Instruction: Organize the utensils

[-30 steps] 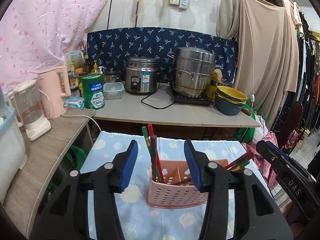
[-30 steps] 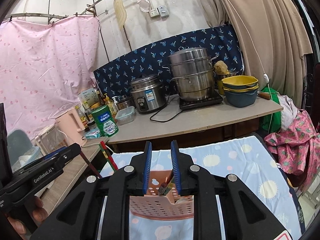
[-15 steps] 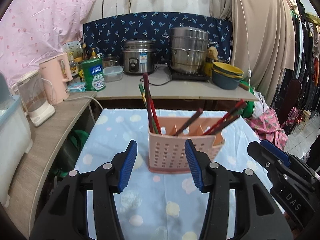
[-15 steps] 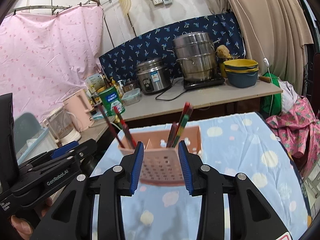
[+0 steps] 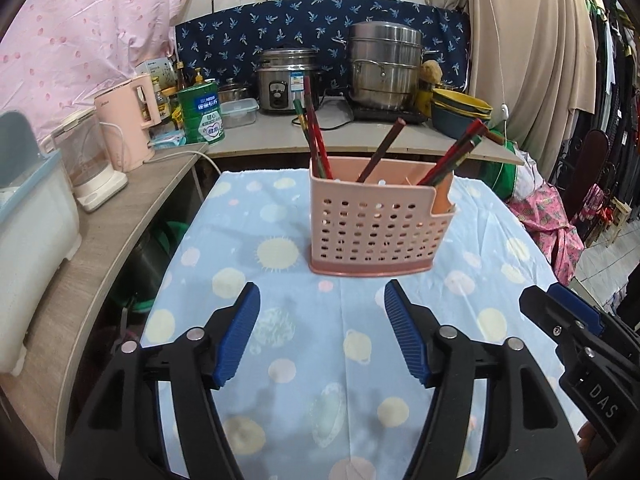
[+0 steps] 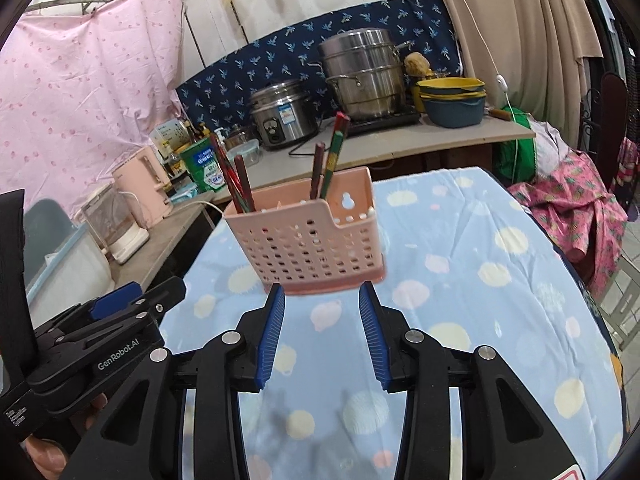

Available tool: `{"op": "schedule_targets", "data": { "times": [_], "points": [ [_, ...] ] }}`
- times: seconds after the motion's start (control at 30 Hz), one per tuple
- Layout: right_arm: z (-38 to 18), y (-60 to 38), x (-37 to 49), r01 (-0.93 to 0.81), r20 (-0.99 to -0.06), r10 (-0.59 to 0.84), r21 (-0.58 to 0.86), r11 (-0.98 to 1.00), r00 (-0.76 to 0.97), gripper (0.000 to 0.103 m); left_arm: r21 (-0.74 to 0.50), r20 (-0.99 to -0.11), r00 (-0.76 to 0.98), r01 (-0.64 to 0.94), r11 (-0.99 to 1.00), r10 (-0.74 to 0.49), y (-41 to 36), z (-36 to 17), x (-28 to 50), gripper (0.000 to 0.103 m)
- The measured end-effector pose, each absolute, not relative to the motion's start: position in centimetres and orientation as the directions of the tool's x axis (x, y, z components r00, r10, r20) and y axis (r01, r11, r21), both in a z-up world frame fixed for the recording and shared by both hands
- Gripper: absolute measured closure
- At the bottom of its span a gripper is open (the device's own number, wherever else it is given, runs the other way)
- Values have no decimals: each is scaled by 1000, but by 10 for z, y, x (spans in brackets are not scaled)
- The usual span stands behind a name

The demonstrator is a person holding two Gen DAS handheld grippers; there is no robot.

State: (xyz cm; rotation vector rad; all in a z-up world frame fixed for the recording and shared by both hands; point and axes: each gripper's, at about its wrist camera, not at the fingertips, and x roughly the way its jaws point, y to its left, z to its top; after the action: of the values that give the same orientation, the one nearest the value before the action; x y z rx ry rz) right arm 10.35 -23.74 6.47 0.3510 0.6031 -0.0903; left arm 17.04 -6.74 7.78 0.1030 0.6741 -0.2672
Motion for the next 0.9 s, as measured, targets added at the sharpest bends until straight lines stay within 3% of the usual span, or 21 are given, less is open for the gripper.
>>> {"op": "schedule_targets", "data": {
  "times": [0.13,0.37,0.9],
  "points": [
    [63,-231,90,197,-582,-17,248,948,813,54,26,-637,747,268,963,-191,-64,70,157,37],
    [58,-222,73,221,-605,-71,178,959,793,38,42,-650,743,246,968,-161,-57,63,140,19],
    [43,-217,46,260,-629,-121,134,956,768,30,26,-699,698,241,970,-154,-58,42,113,14]
  ]
}}
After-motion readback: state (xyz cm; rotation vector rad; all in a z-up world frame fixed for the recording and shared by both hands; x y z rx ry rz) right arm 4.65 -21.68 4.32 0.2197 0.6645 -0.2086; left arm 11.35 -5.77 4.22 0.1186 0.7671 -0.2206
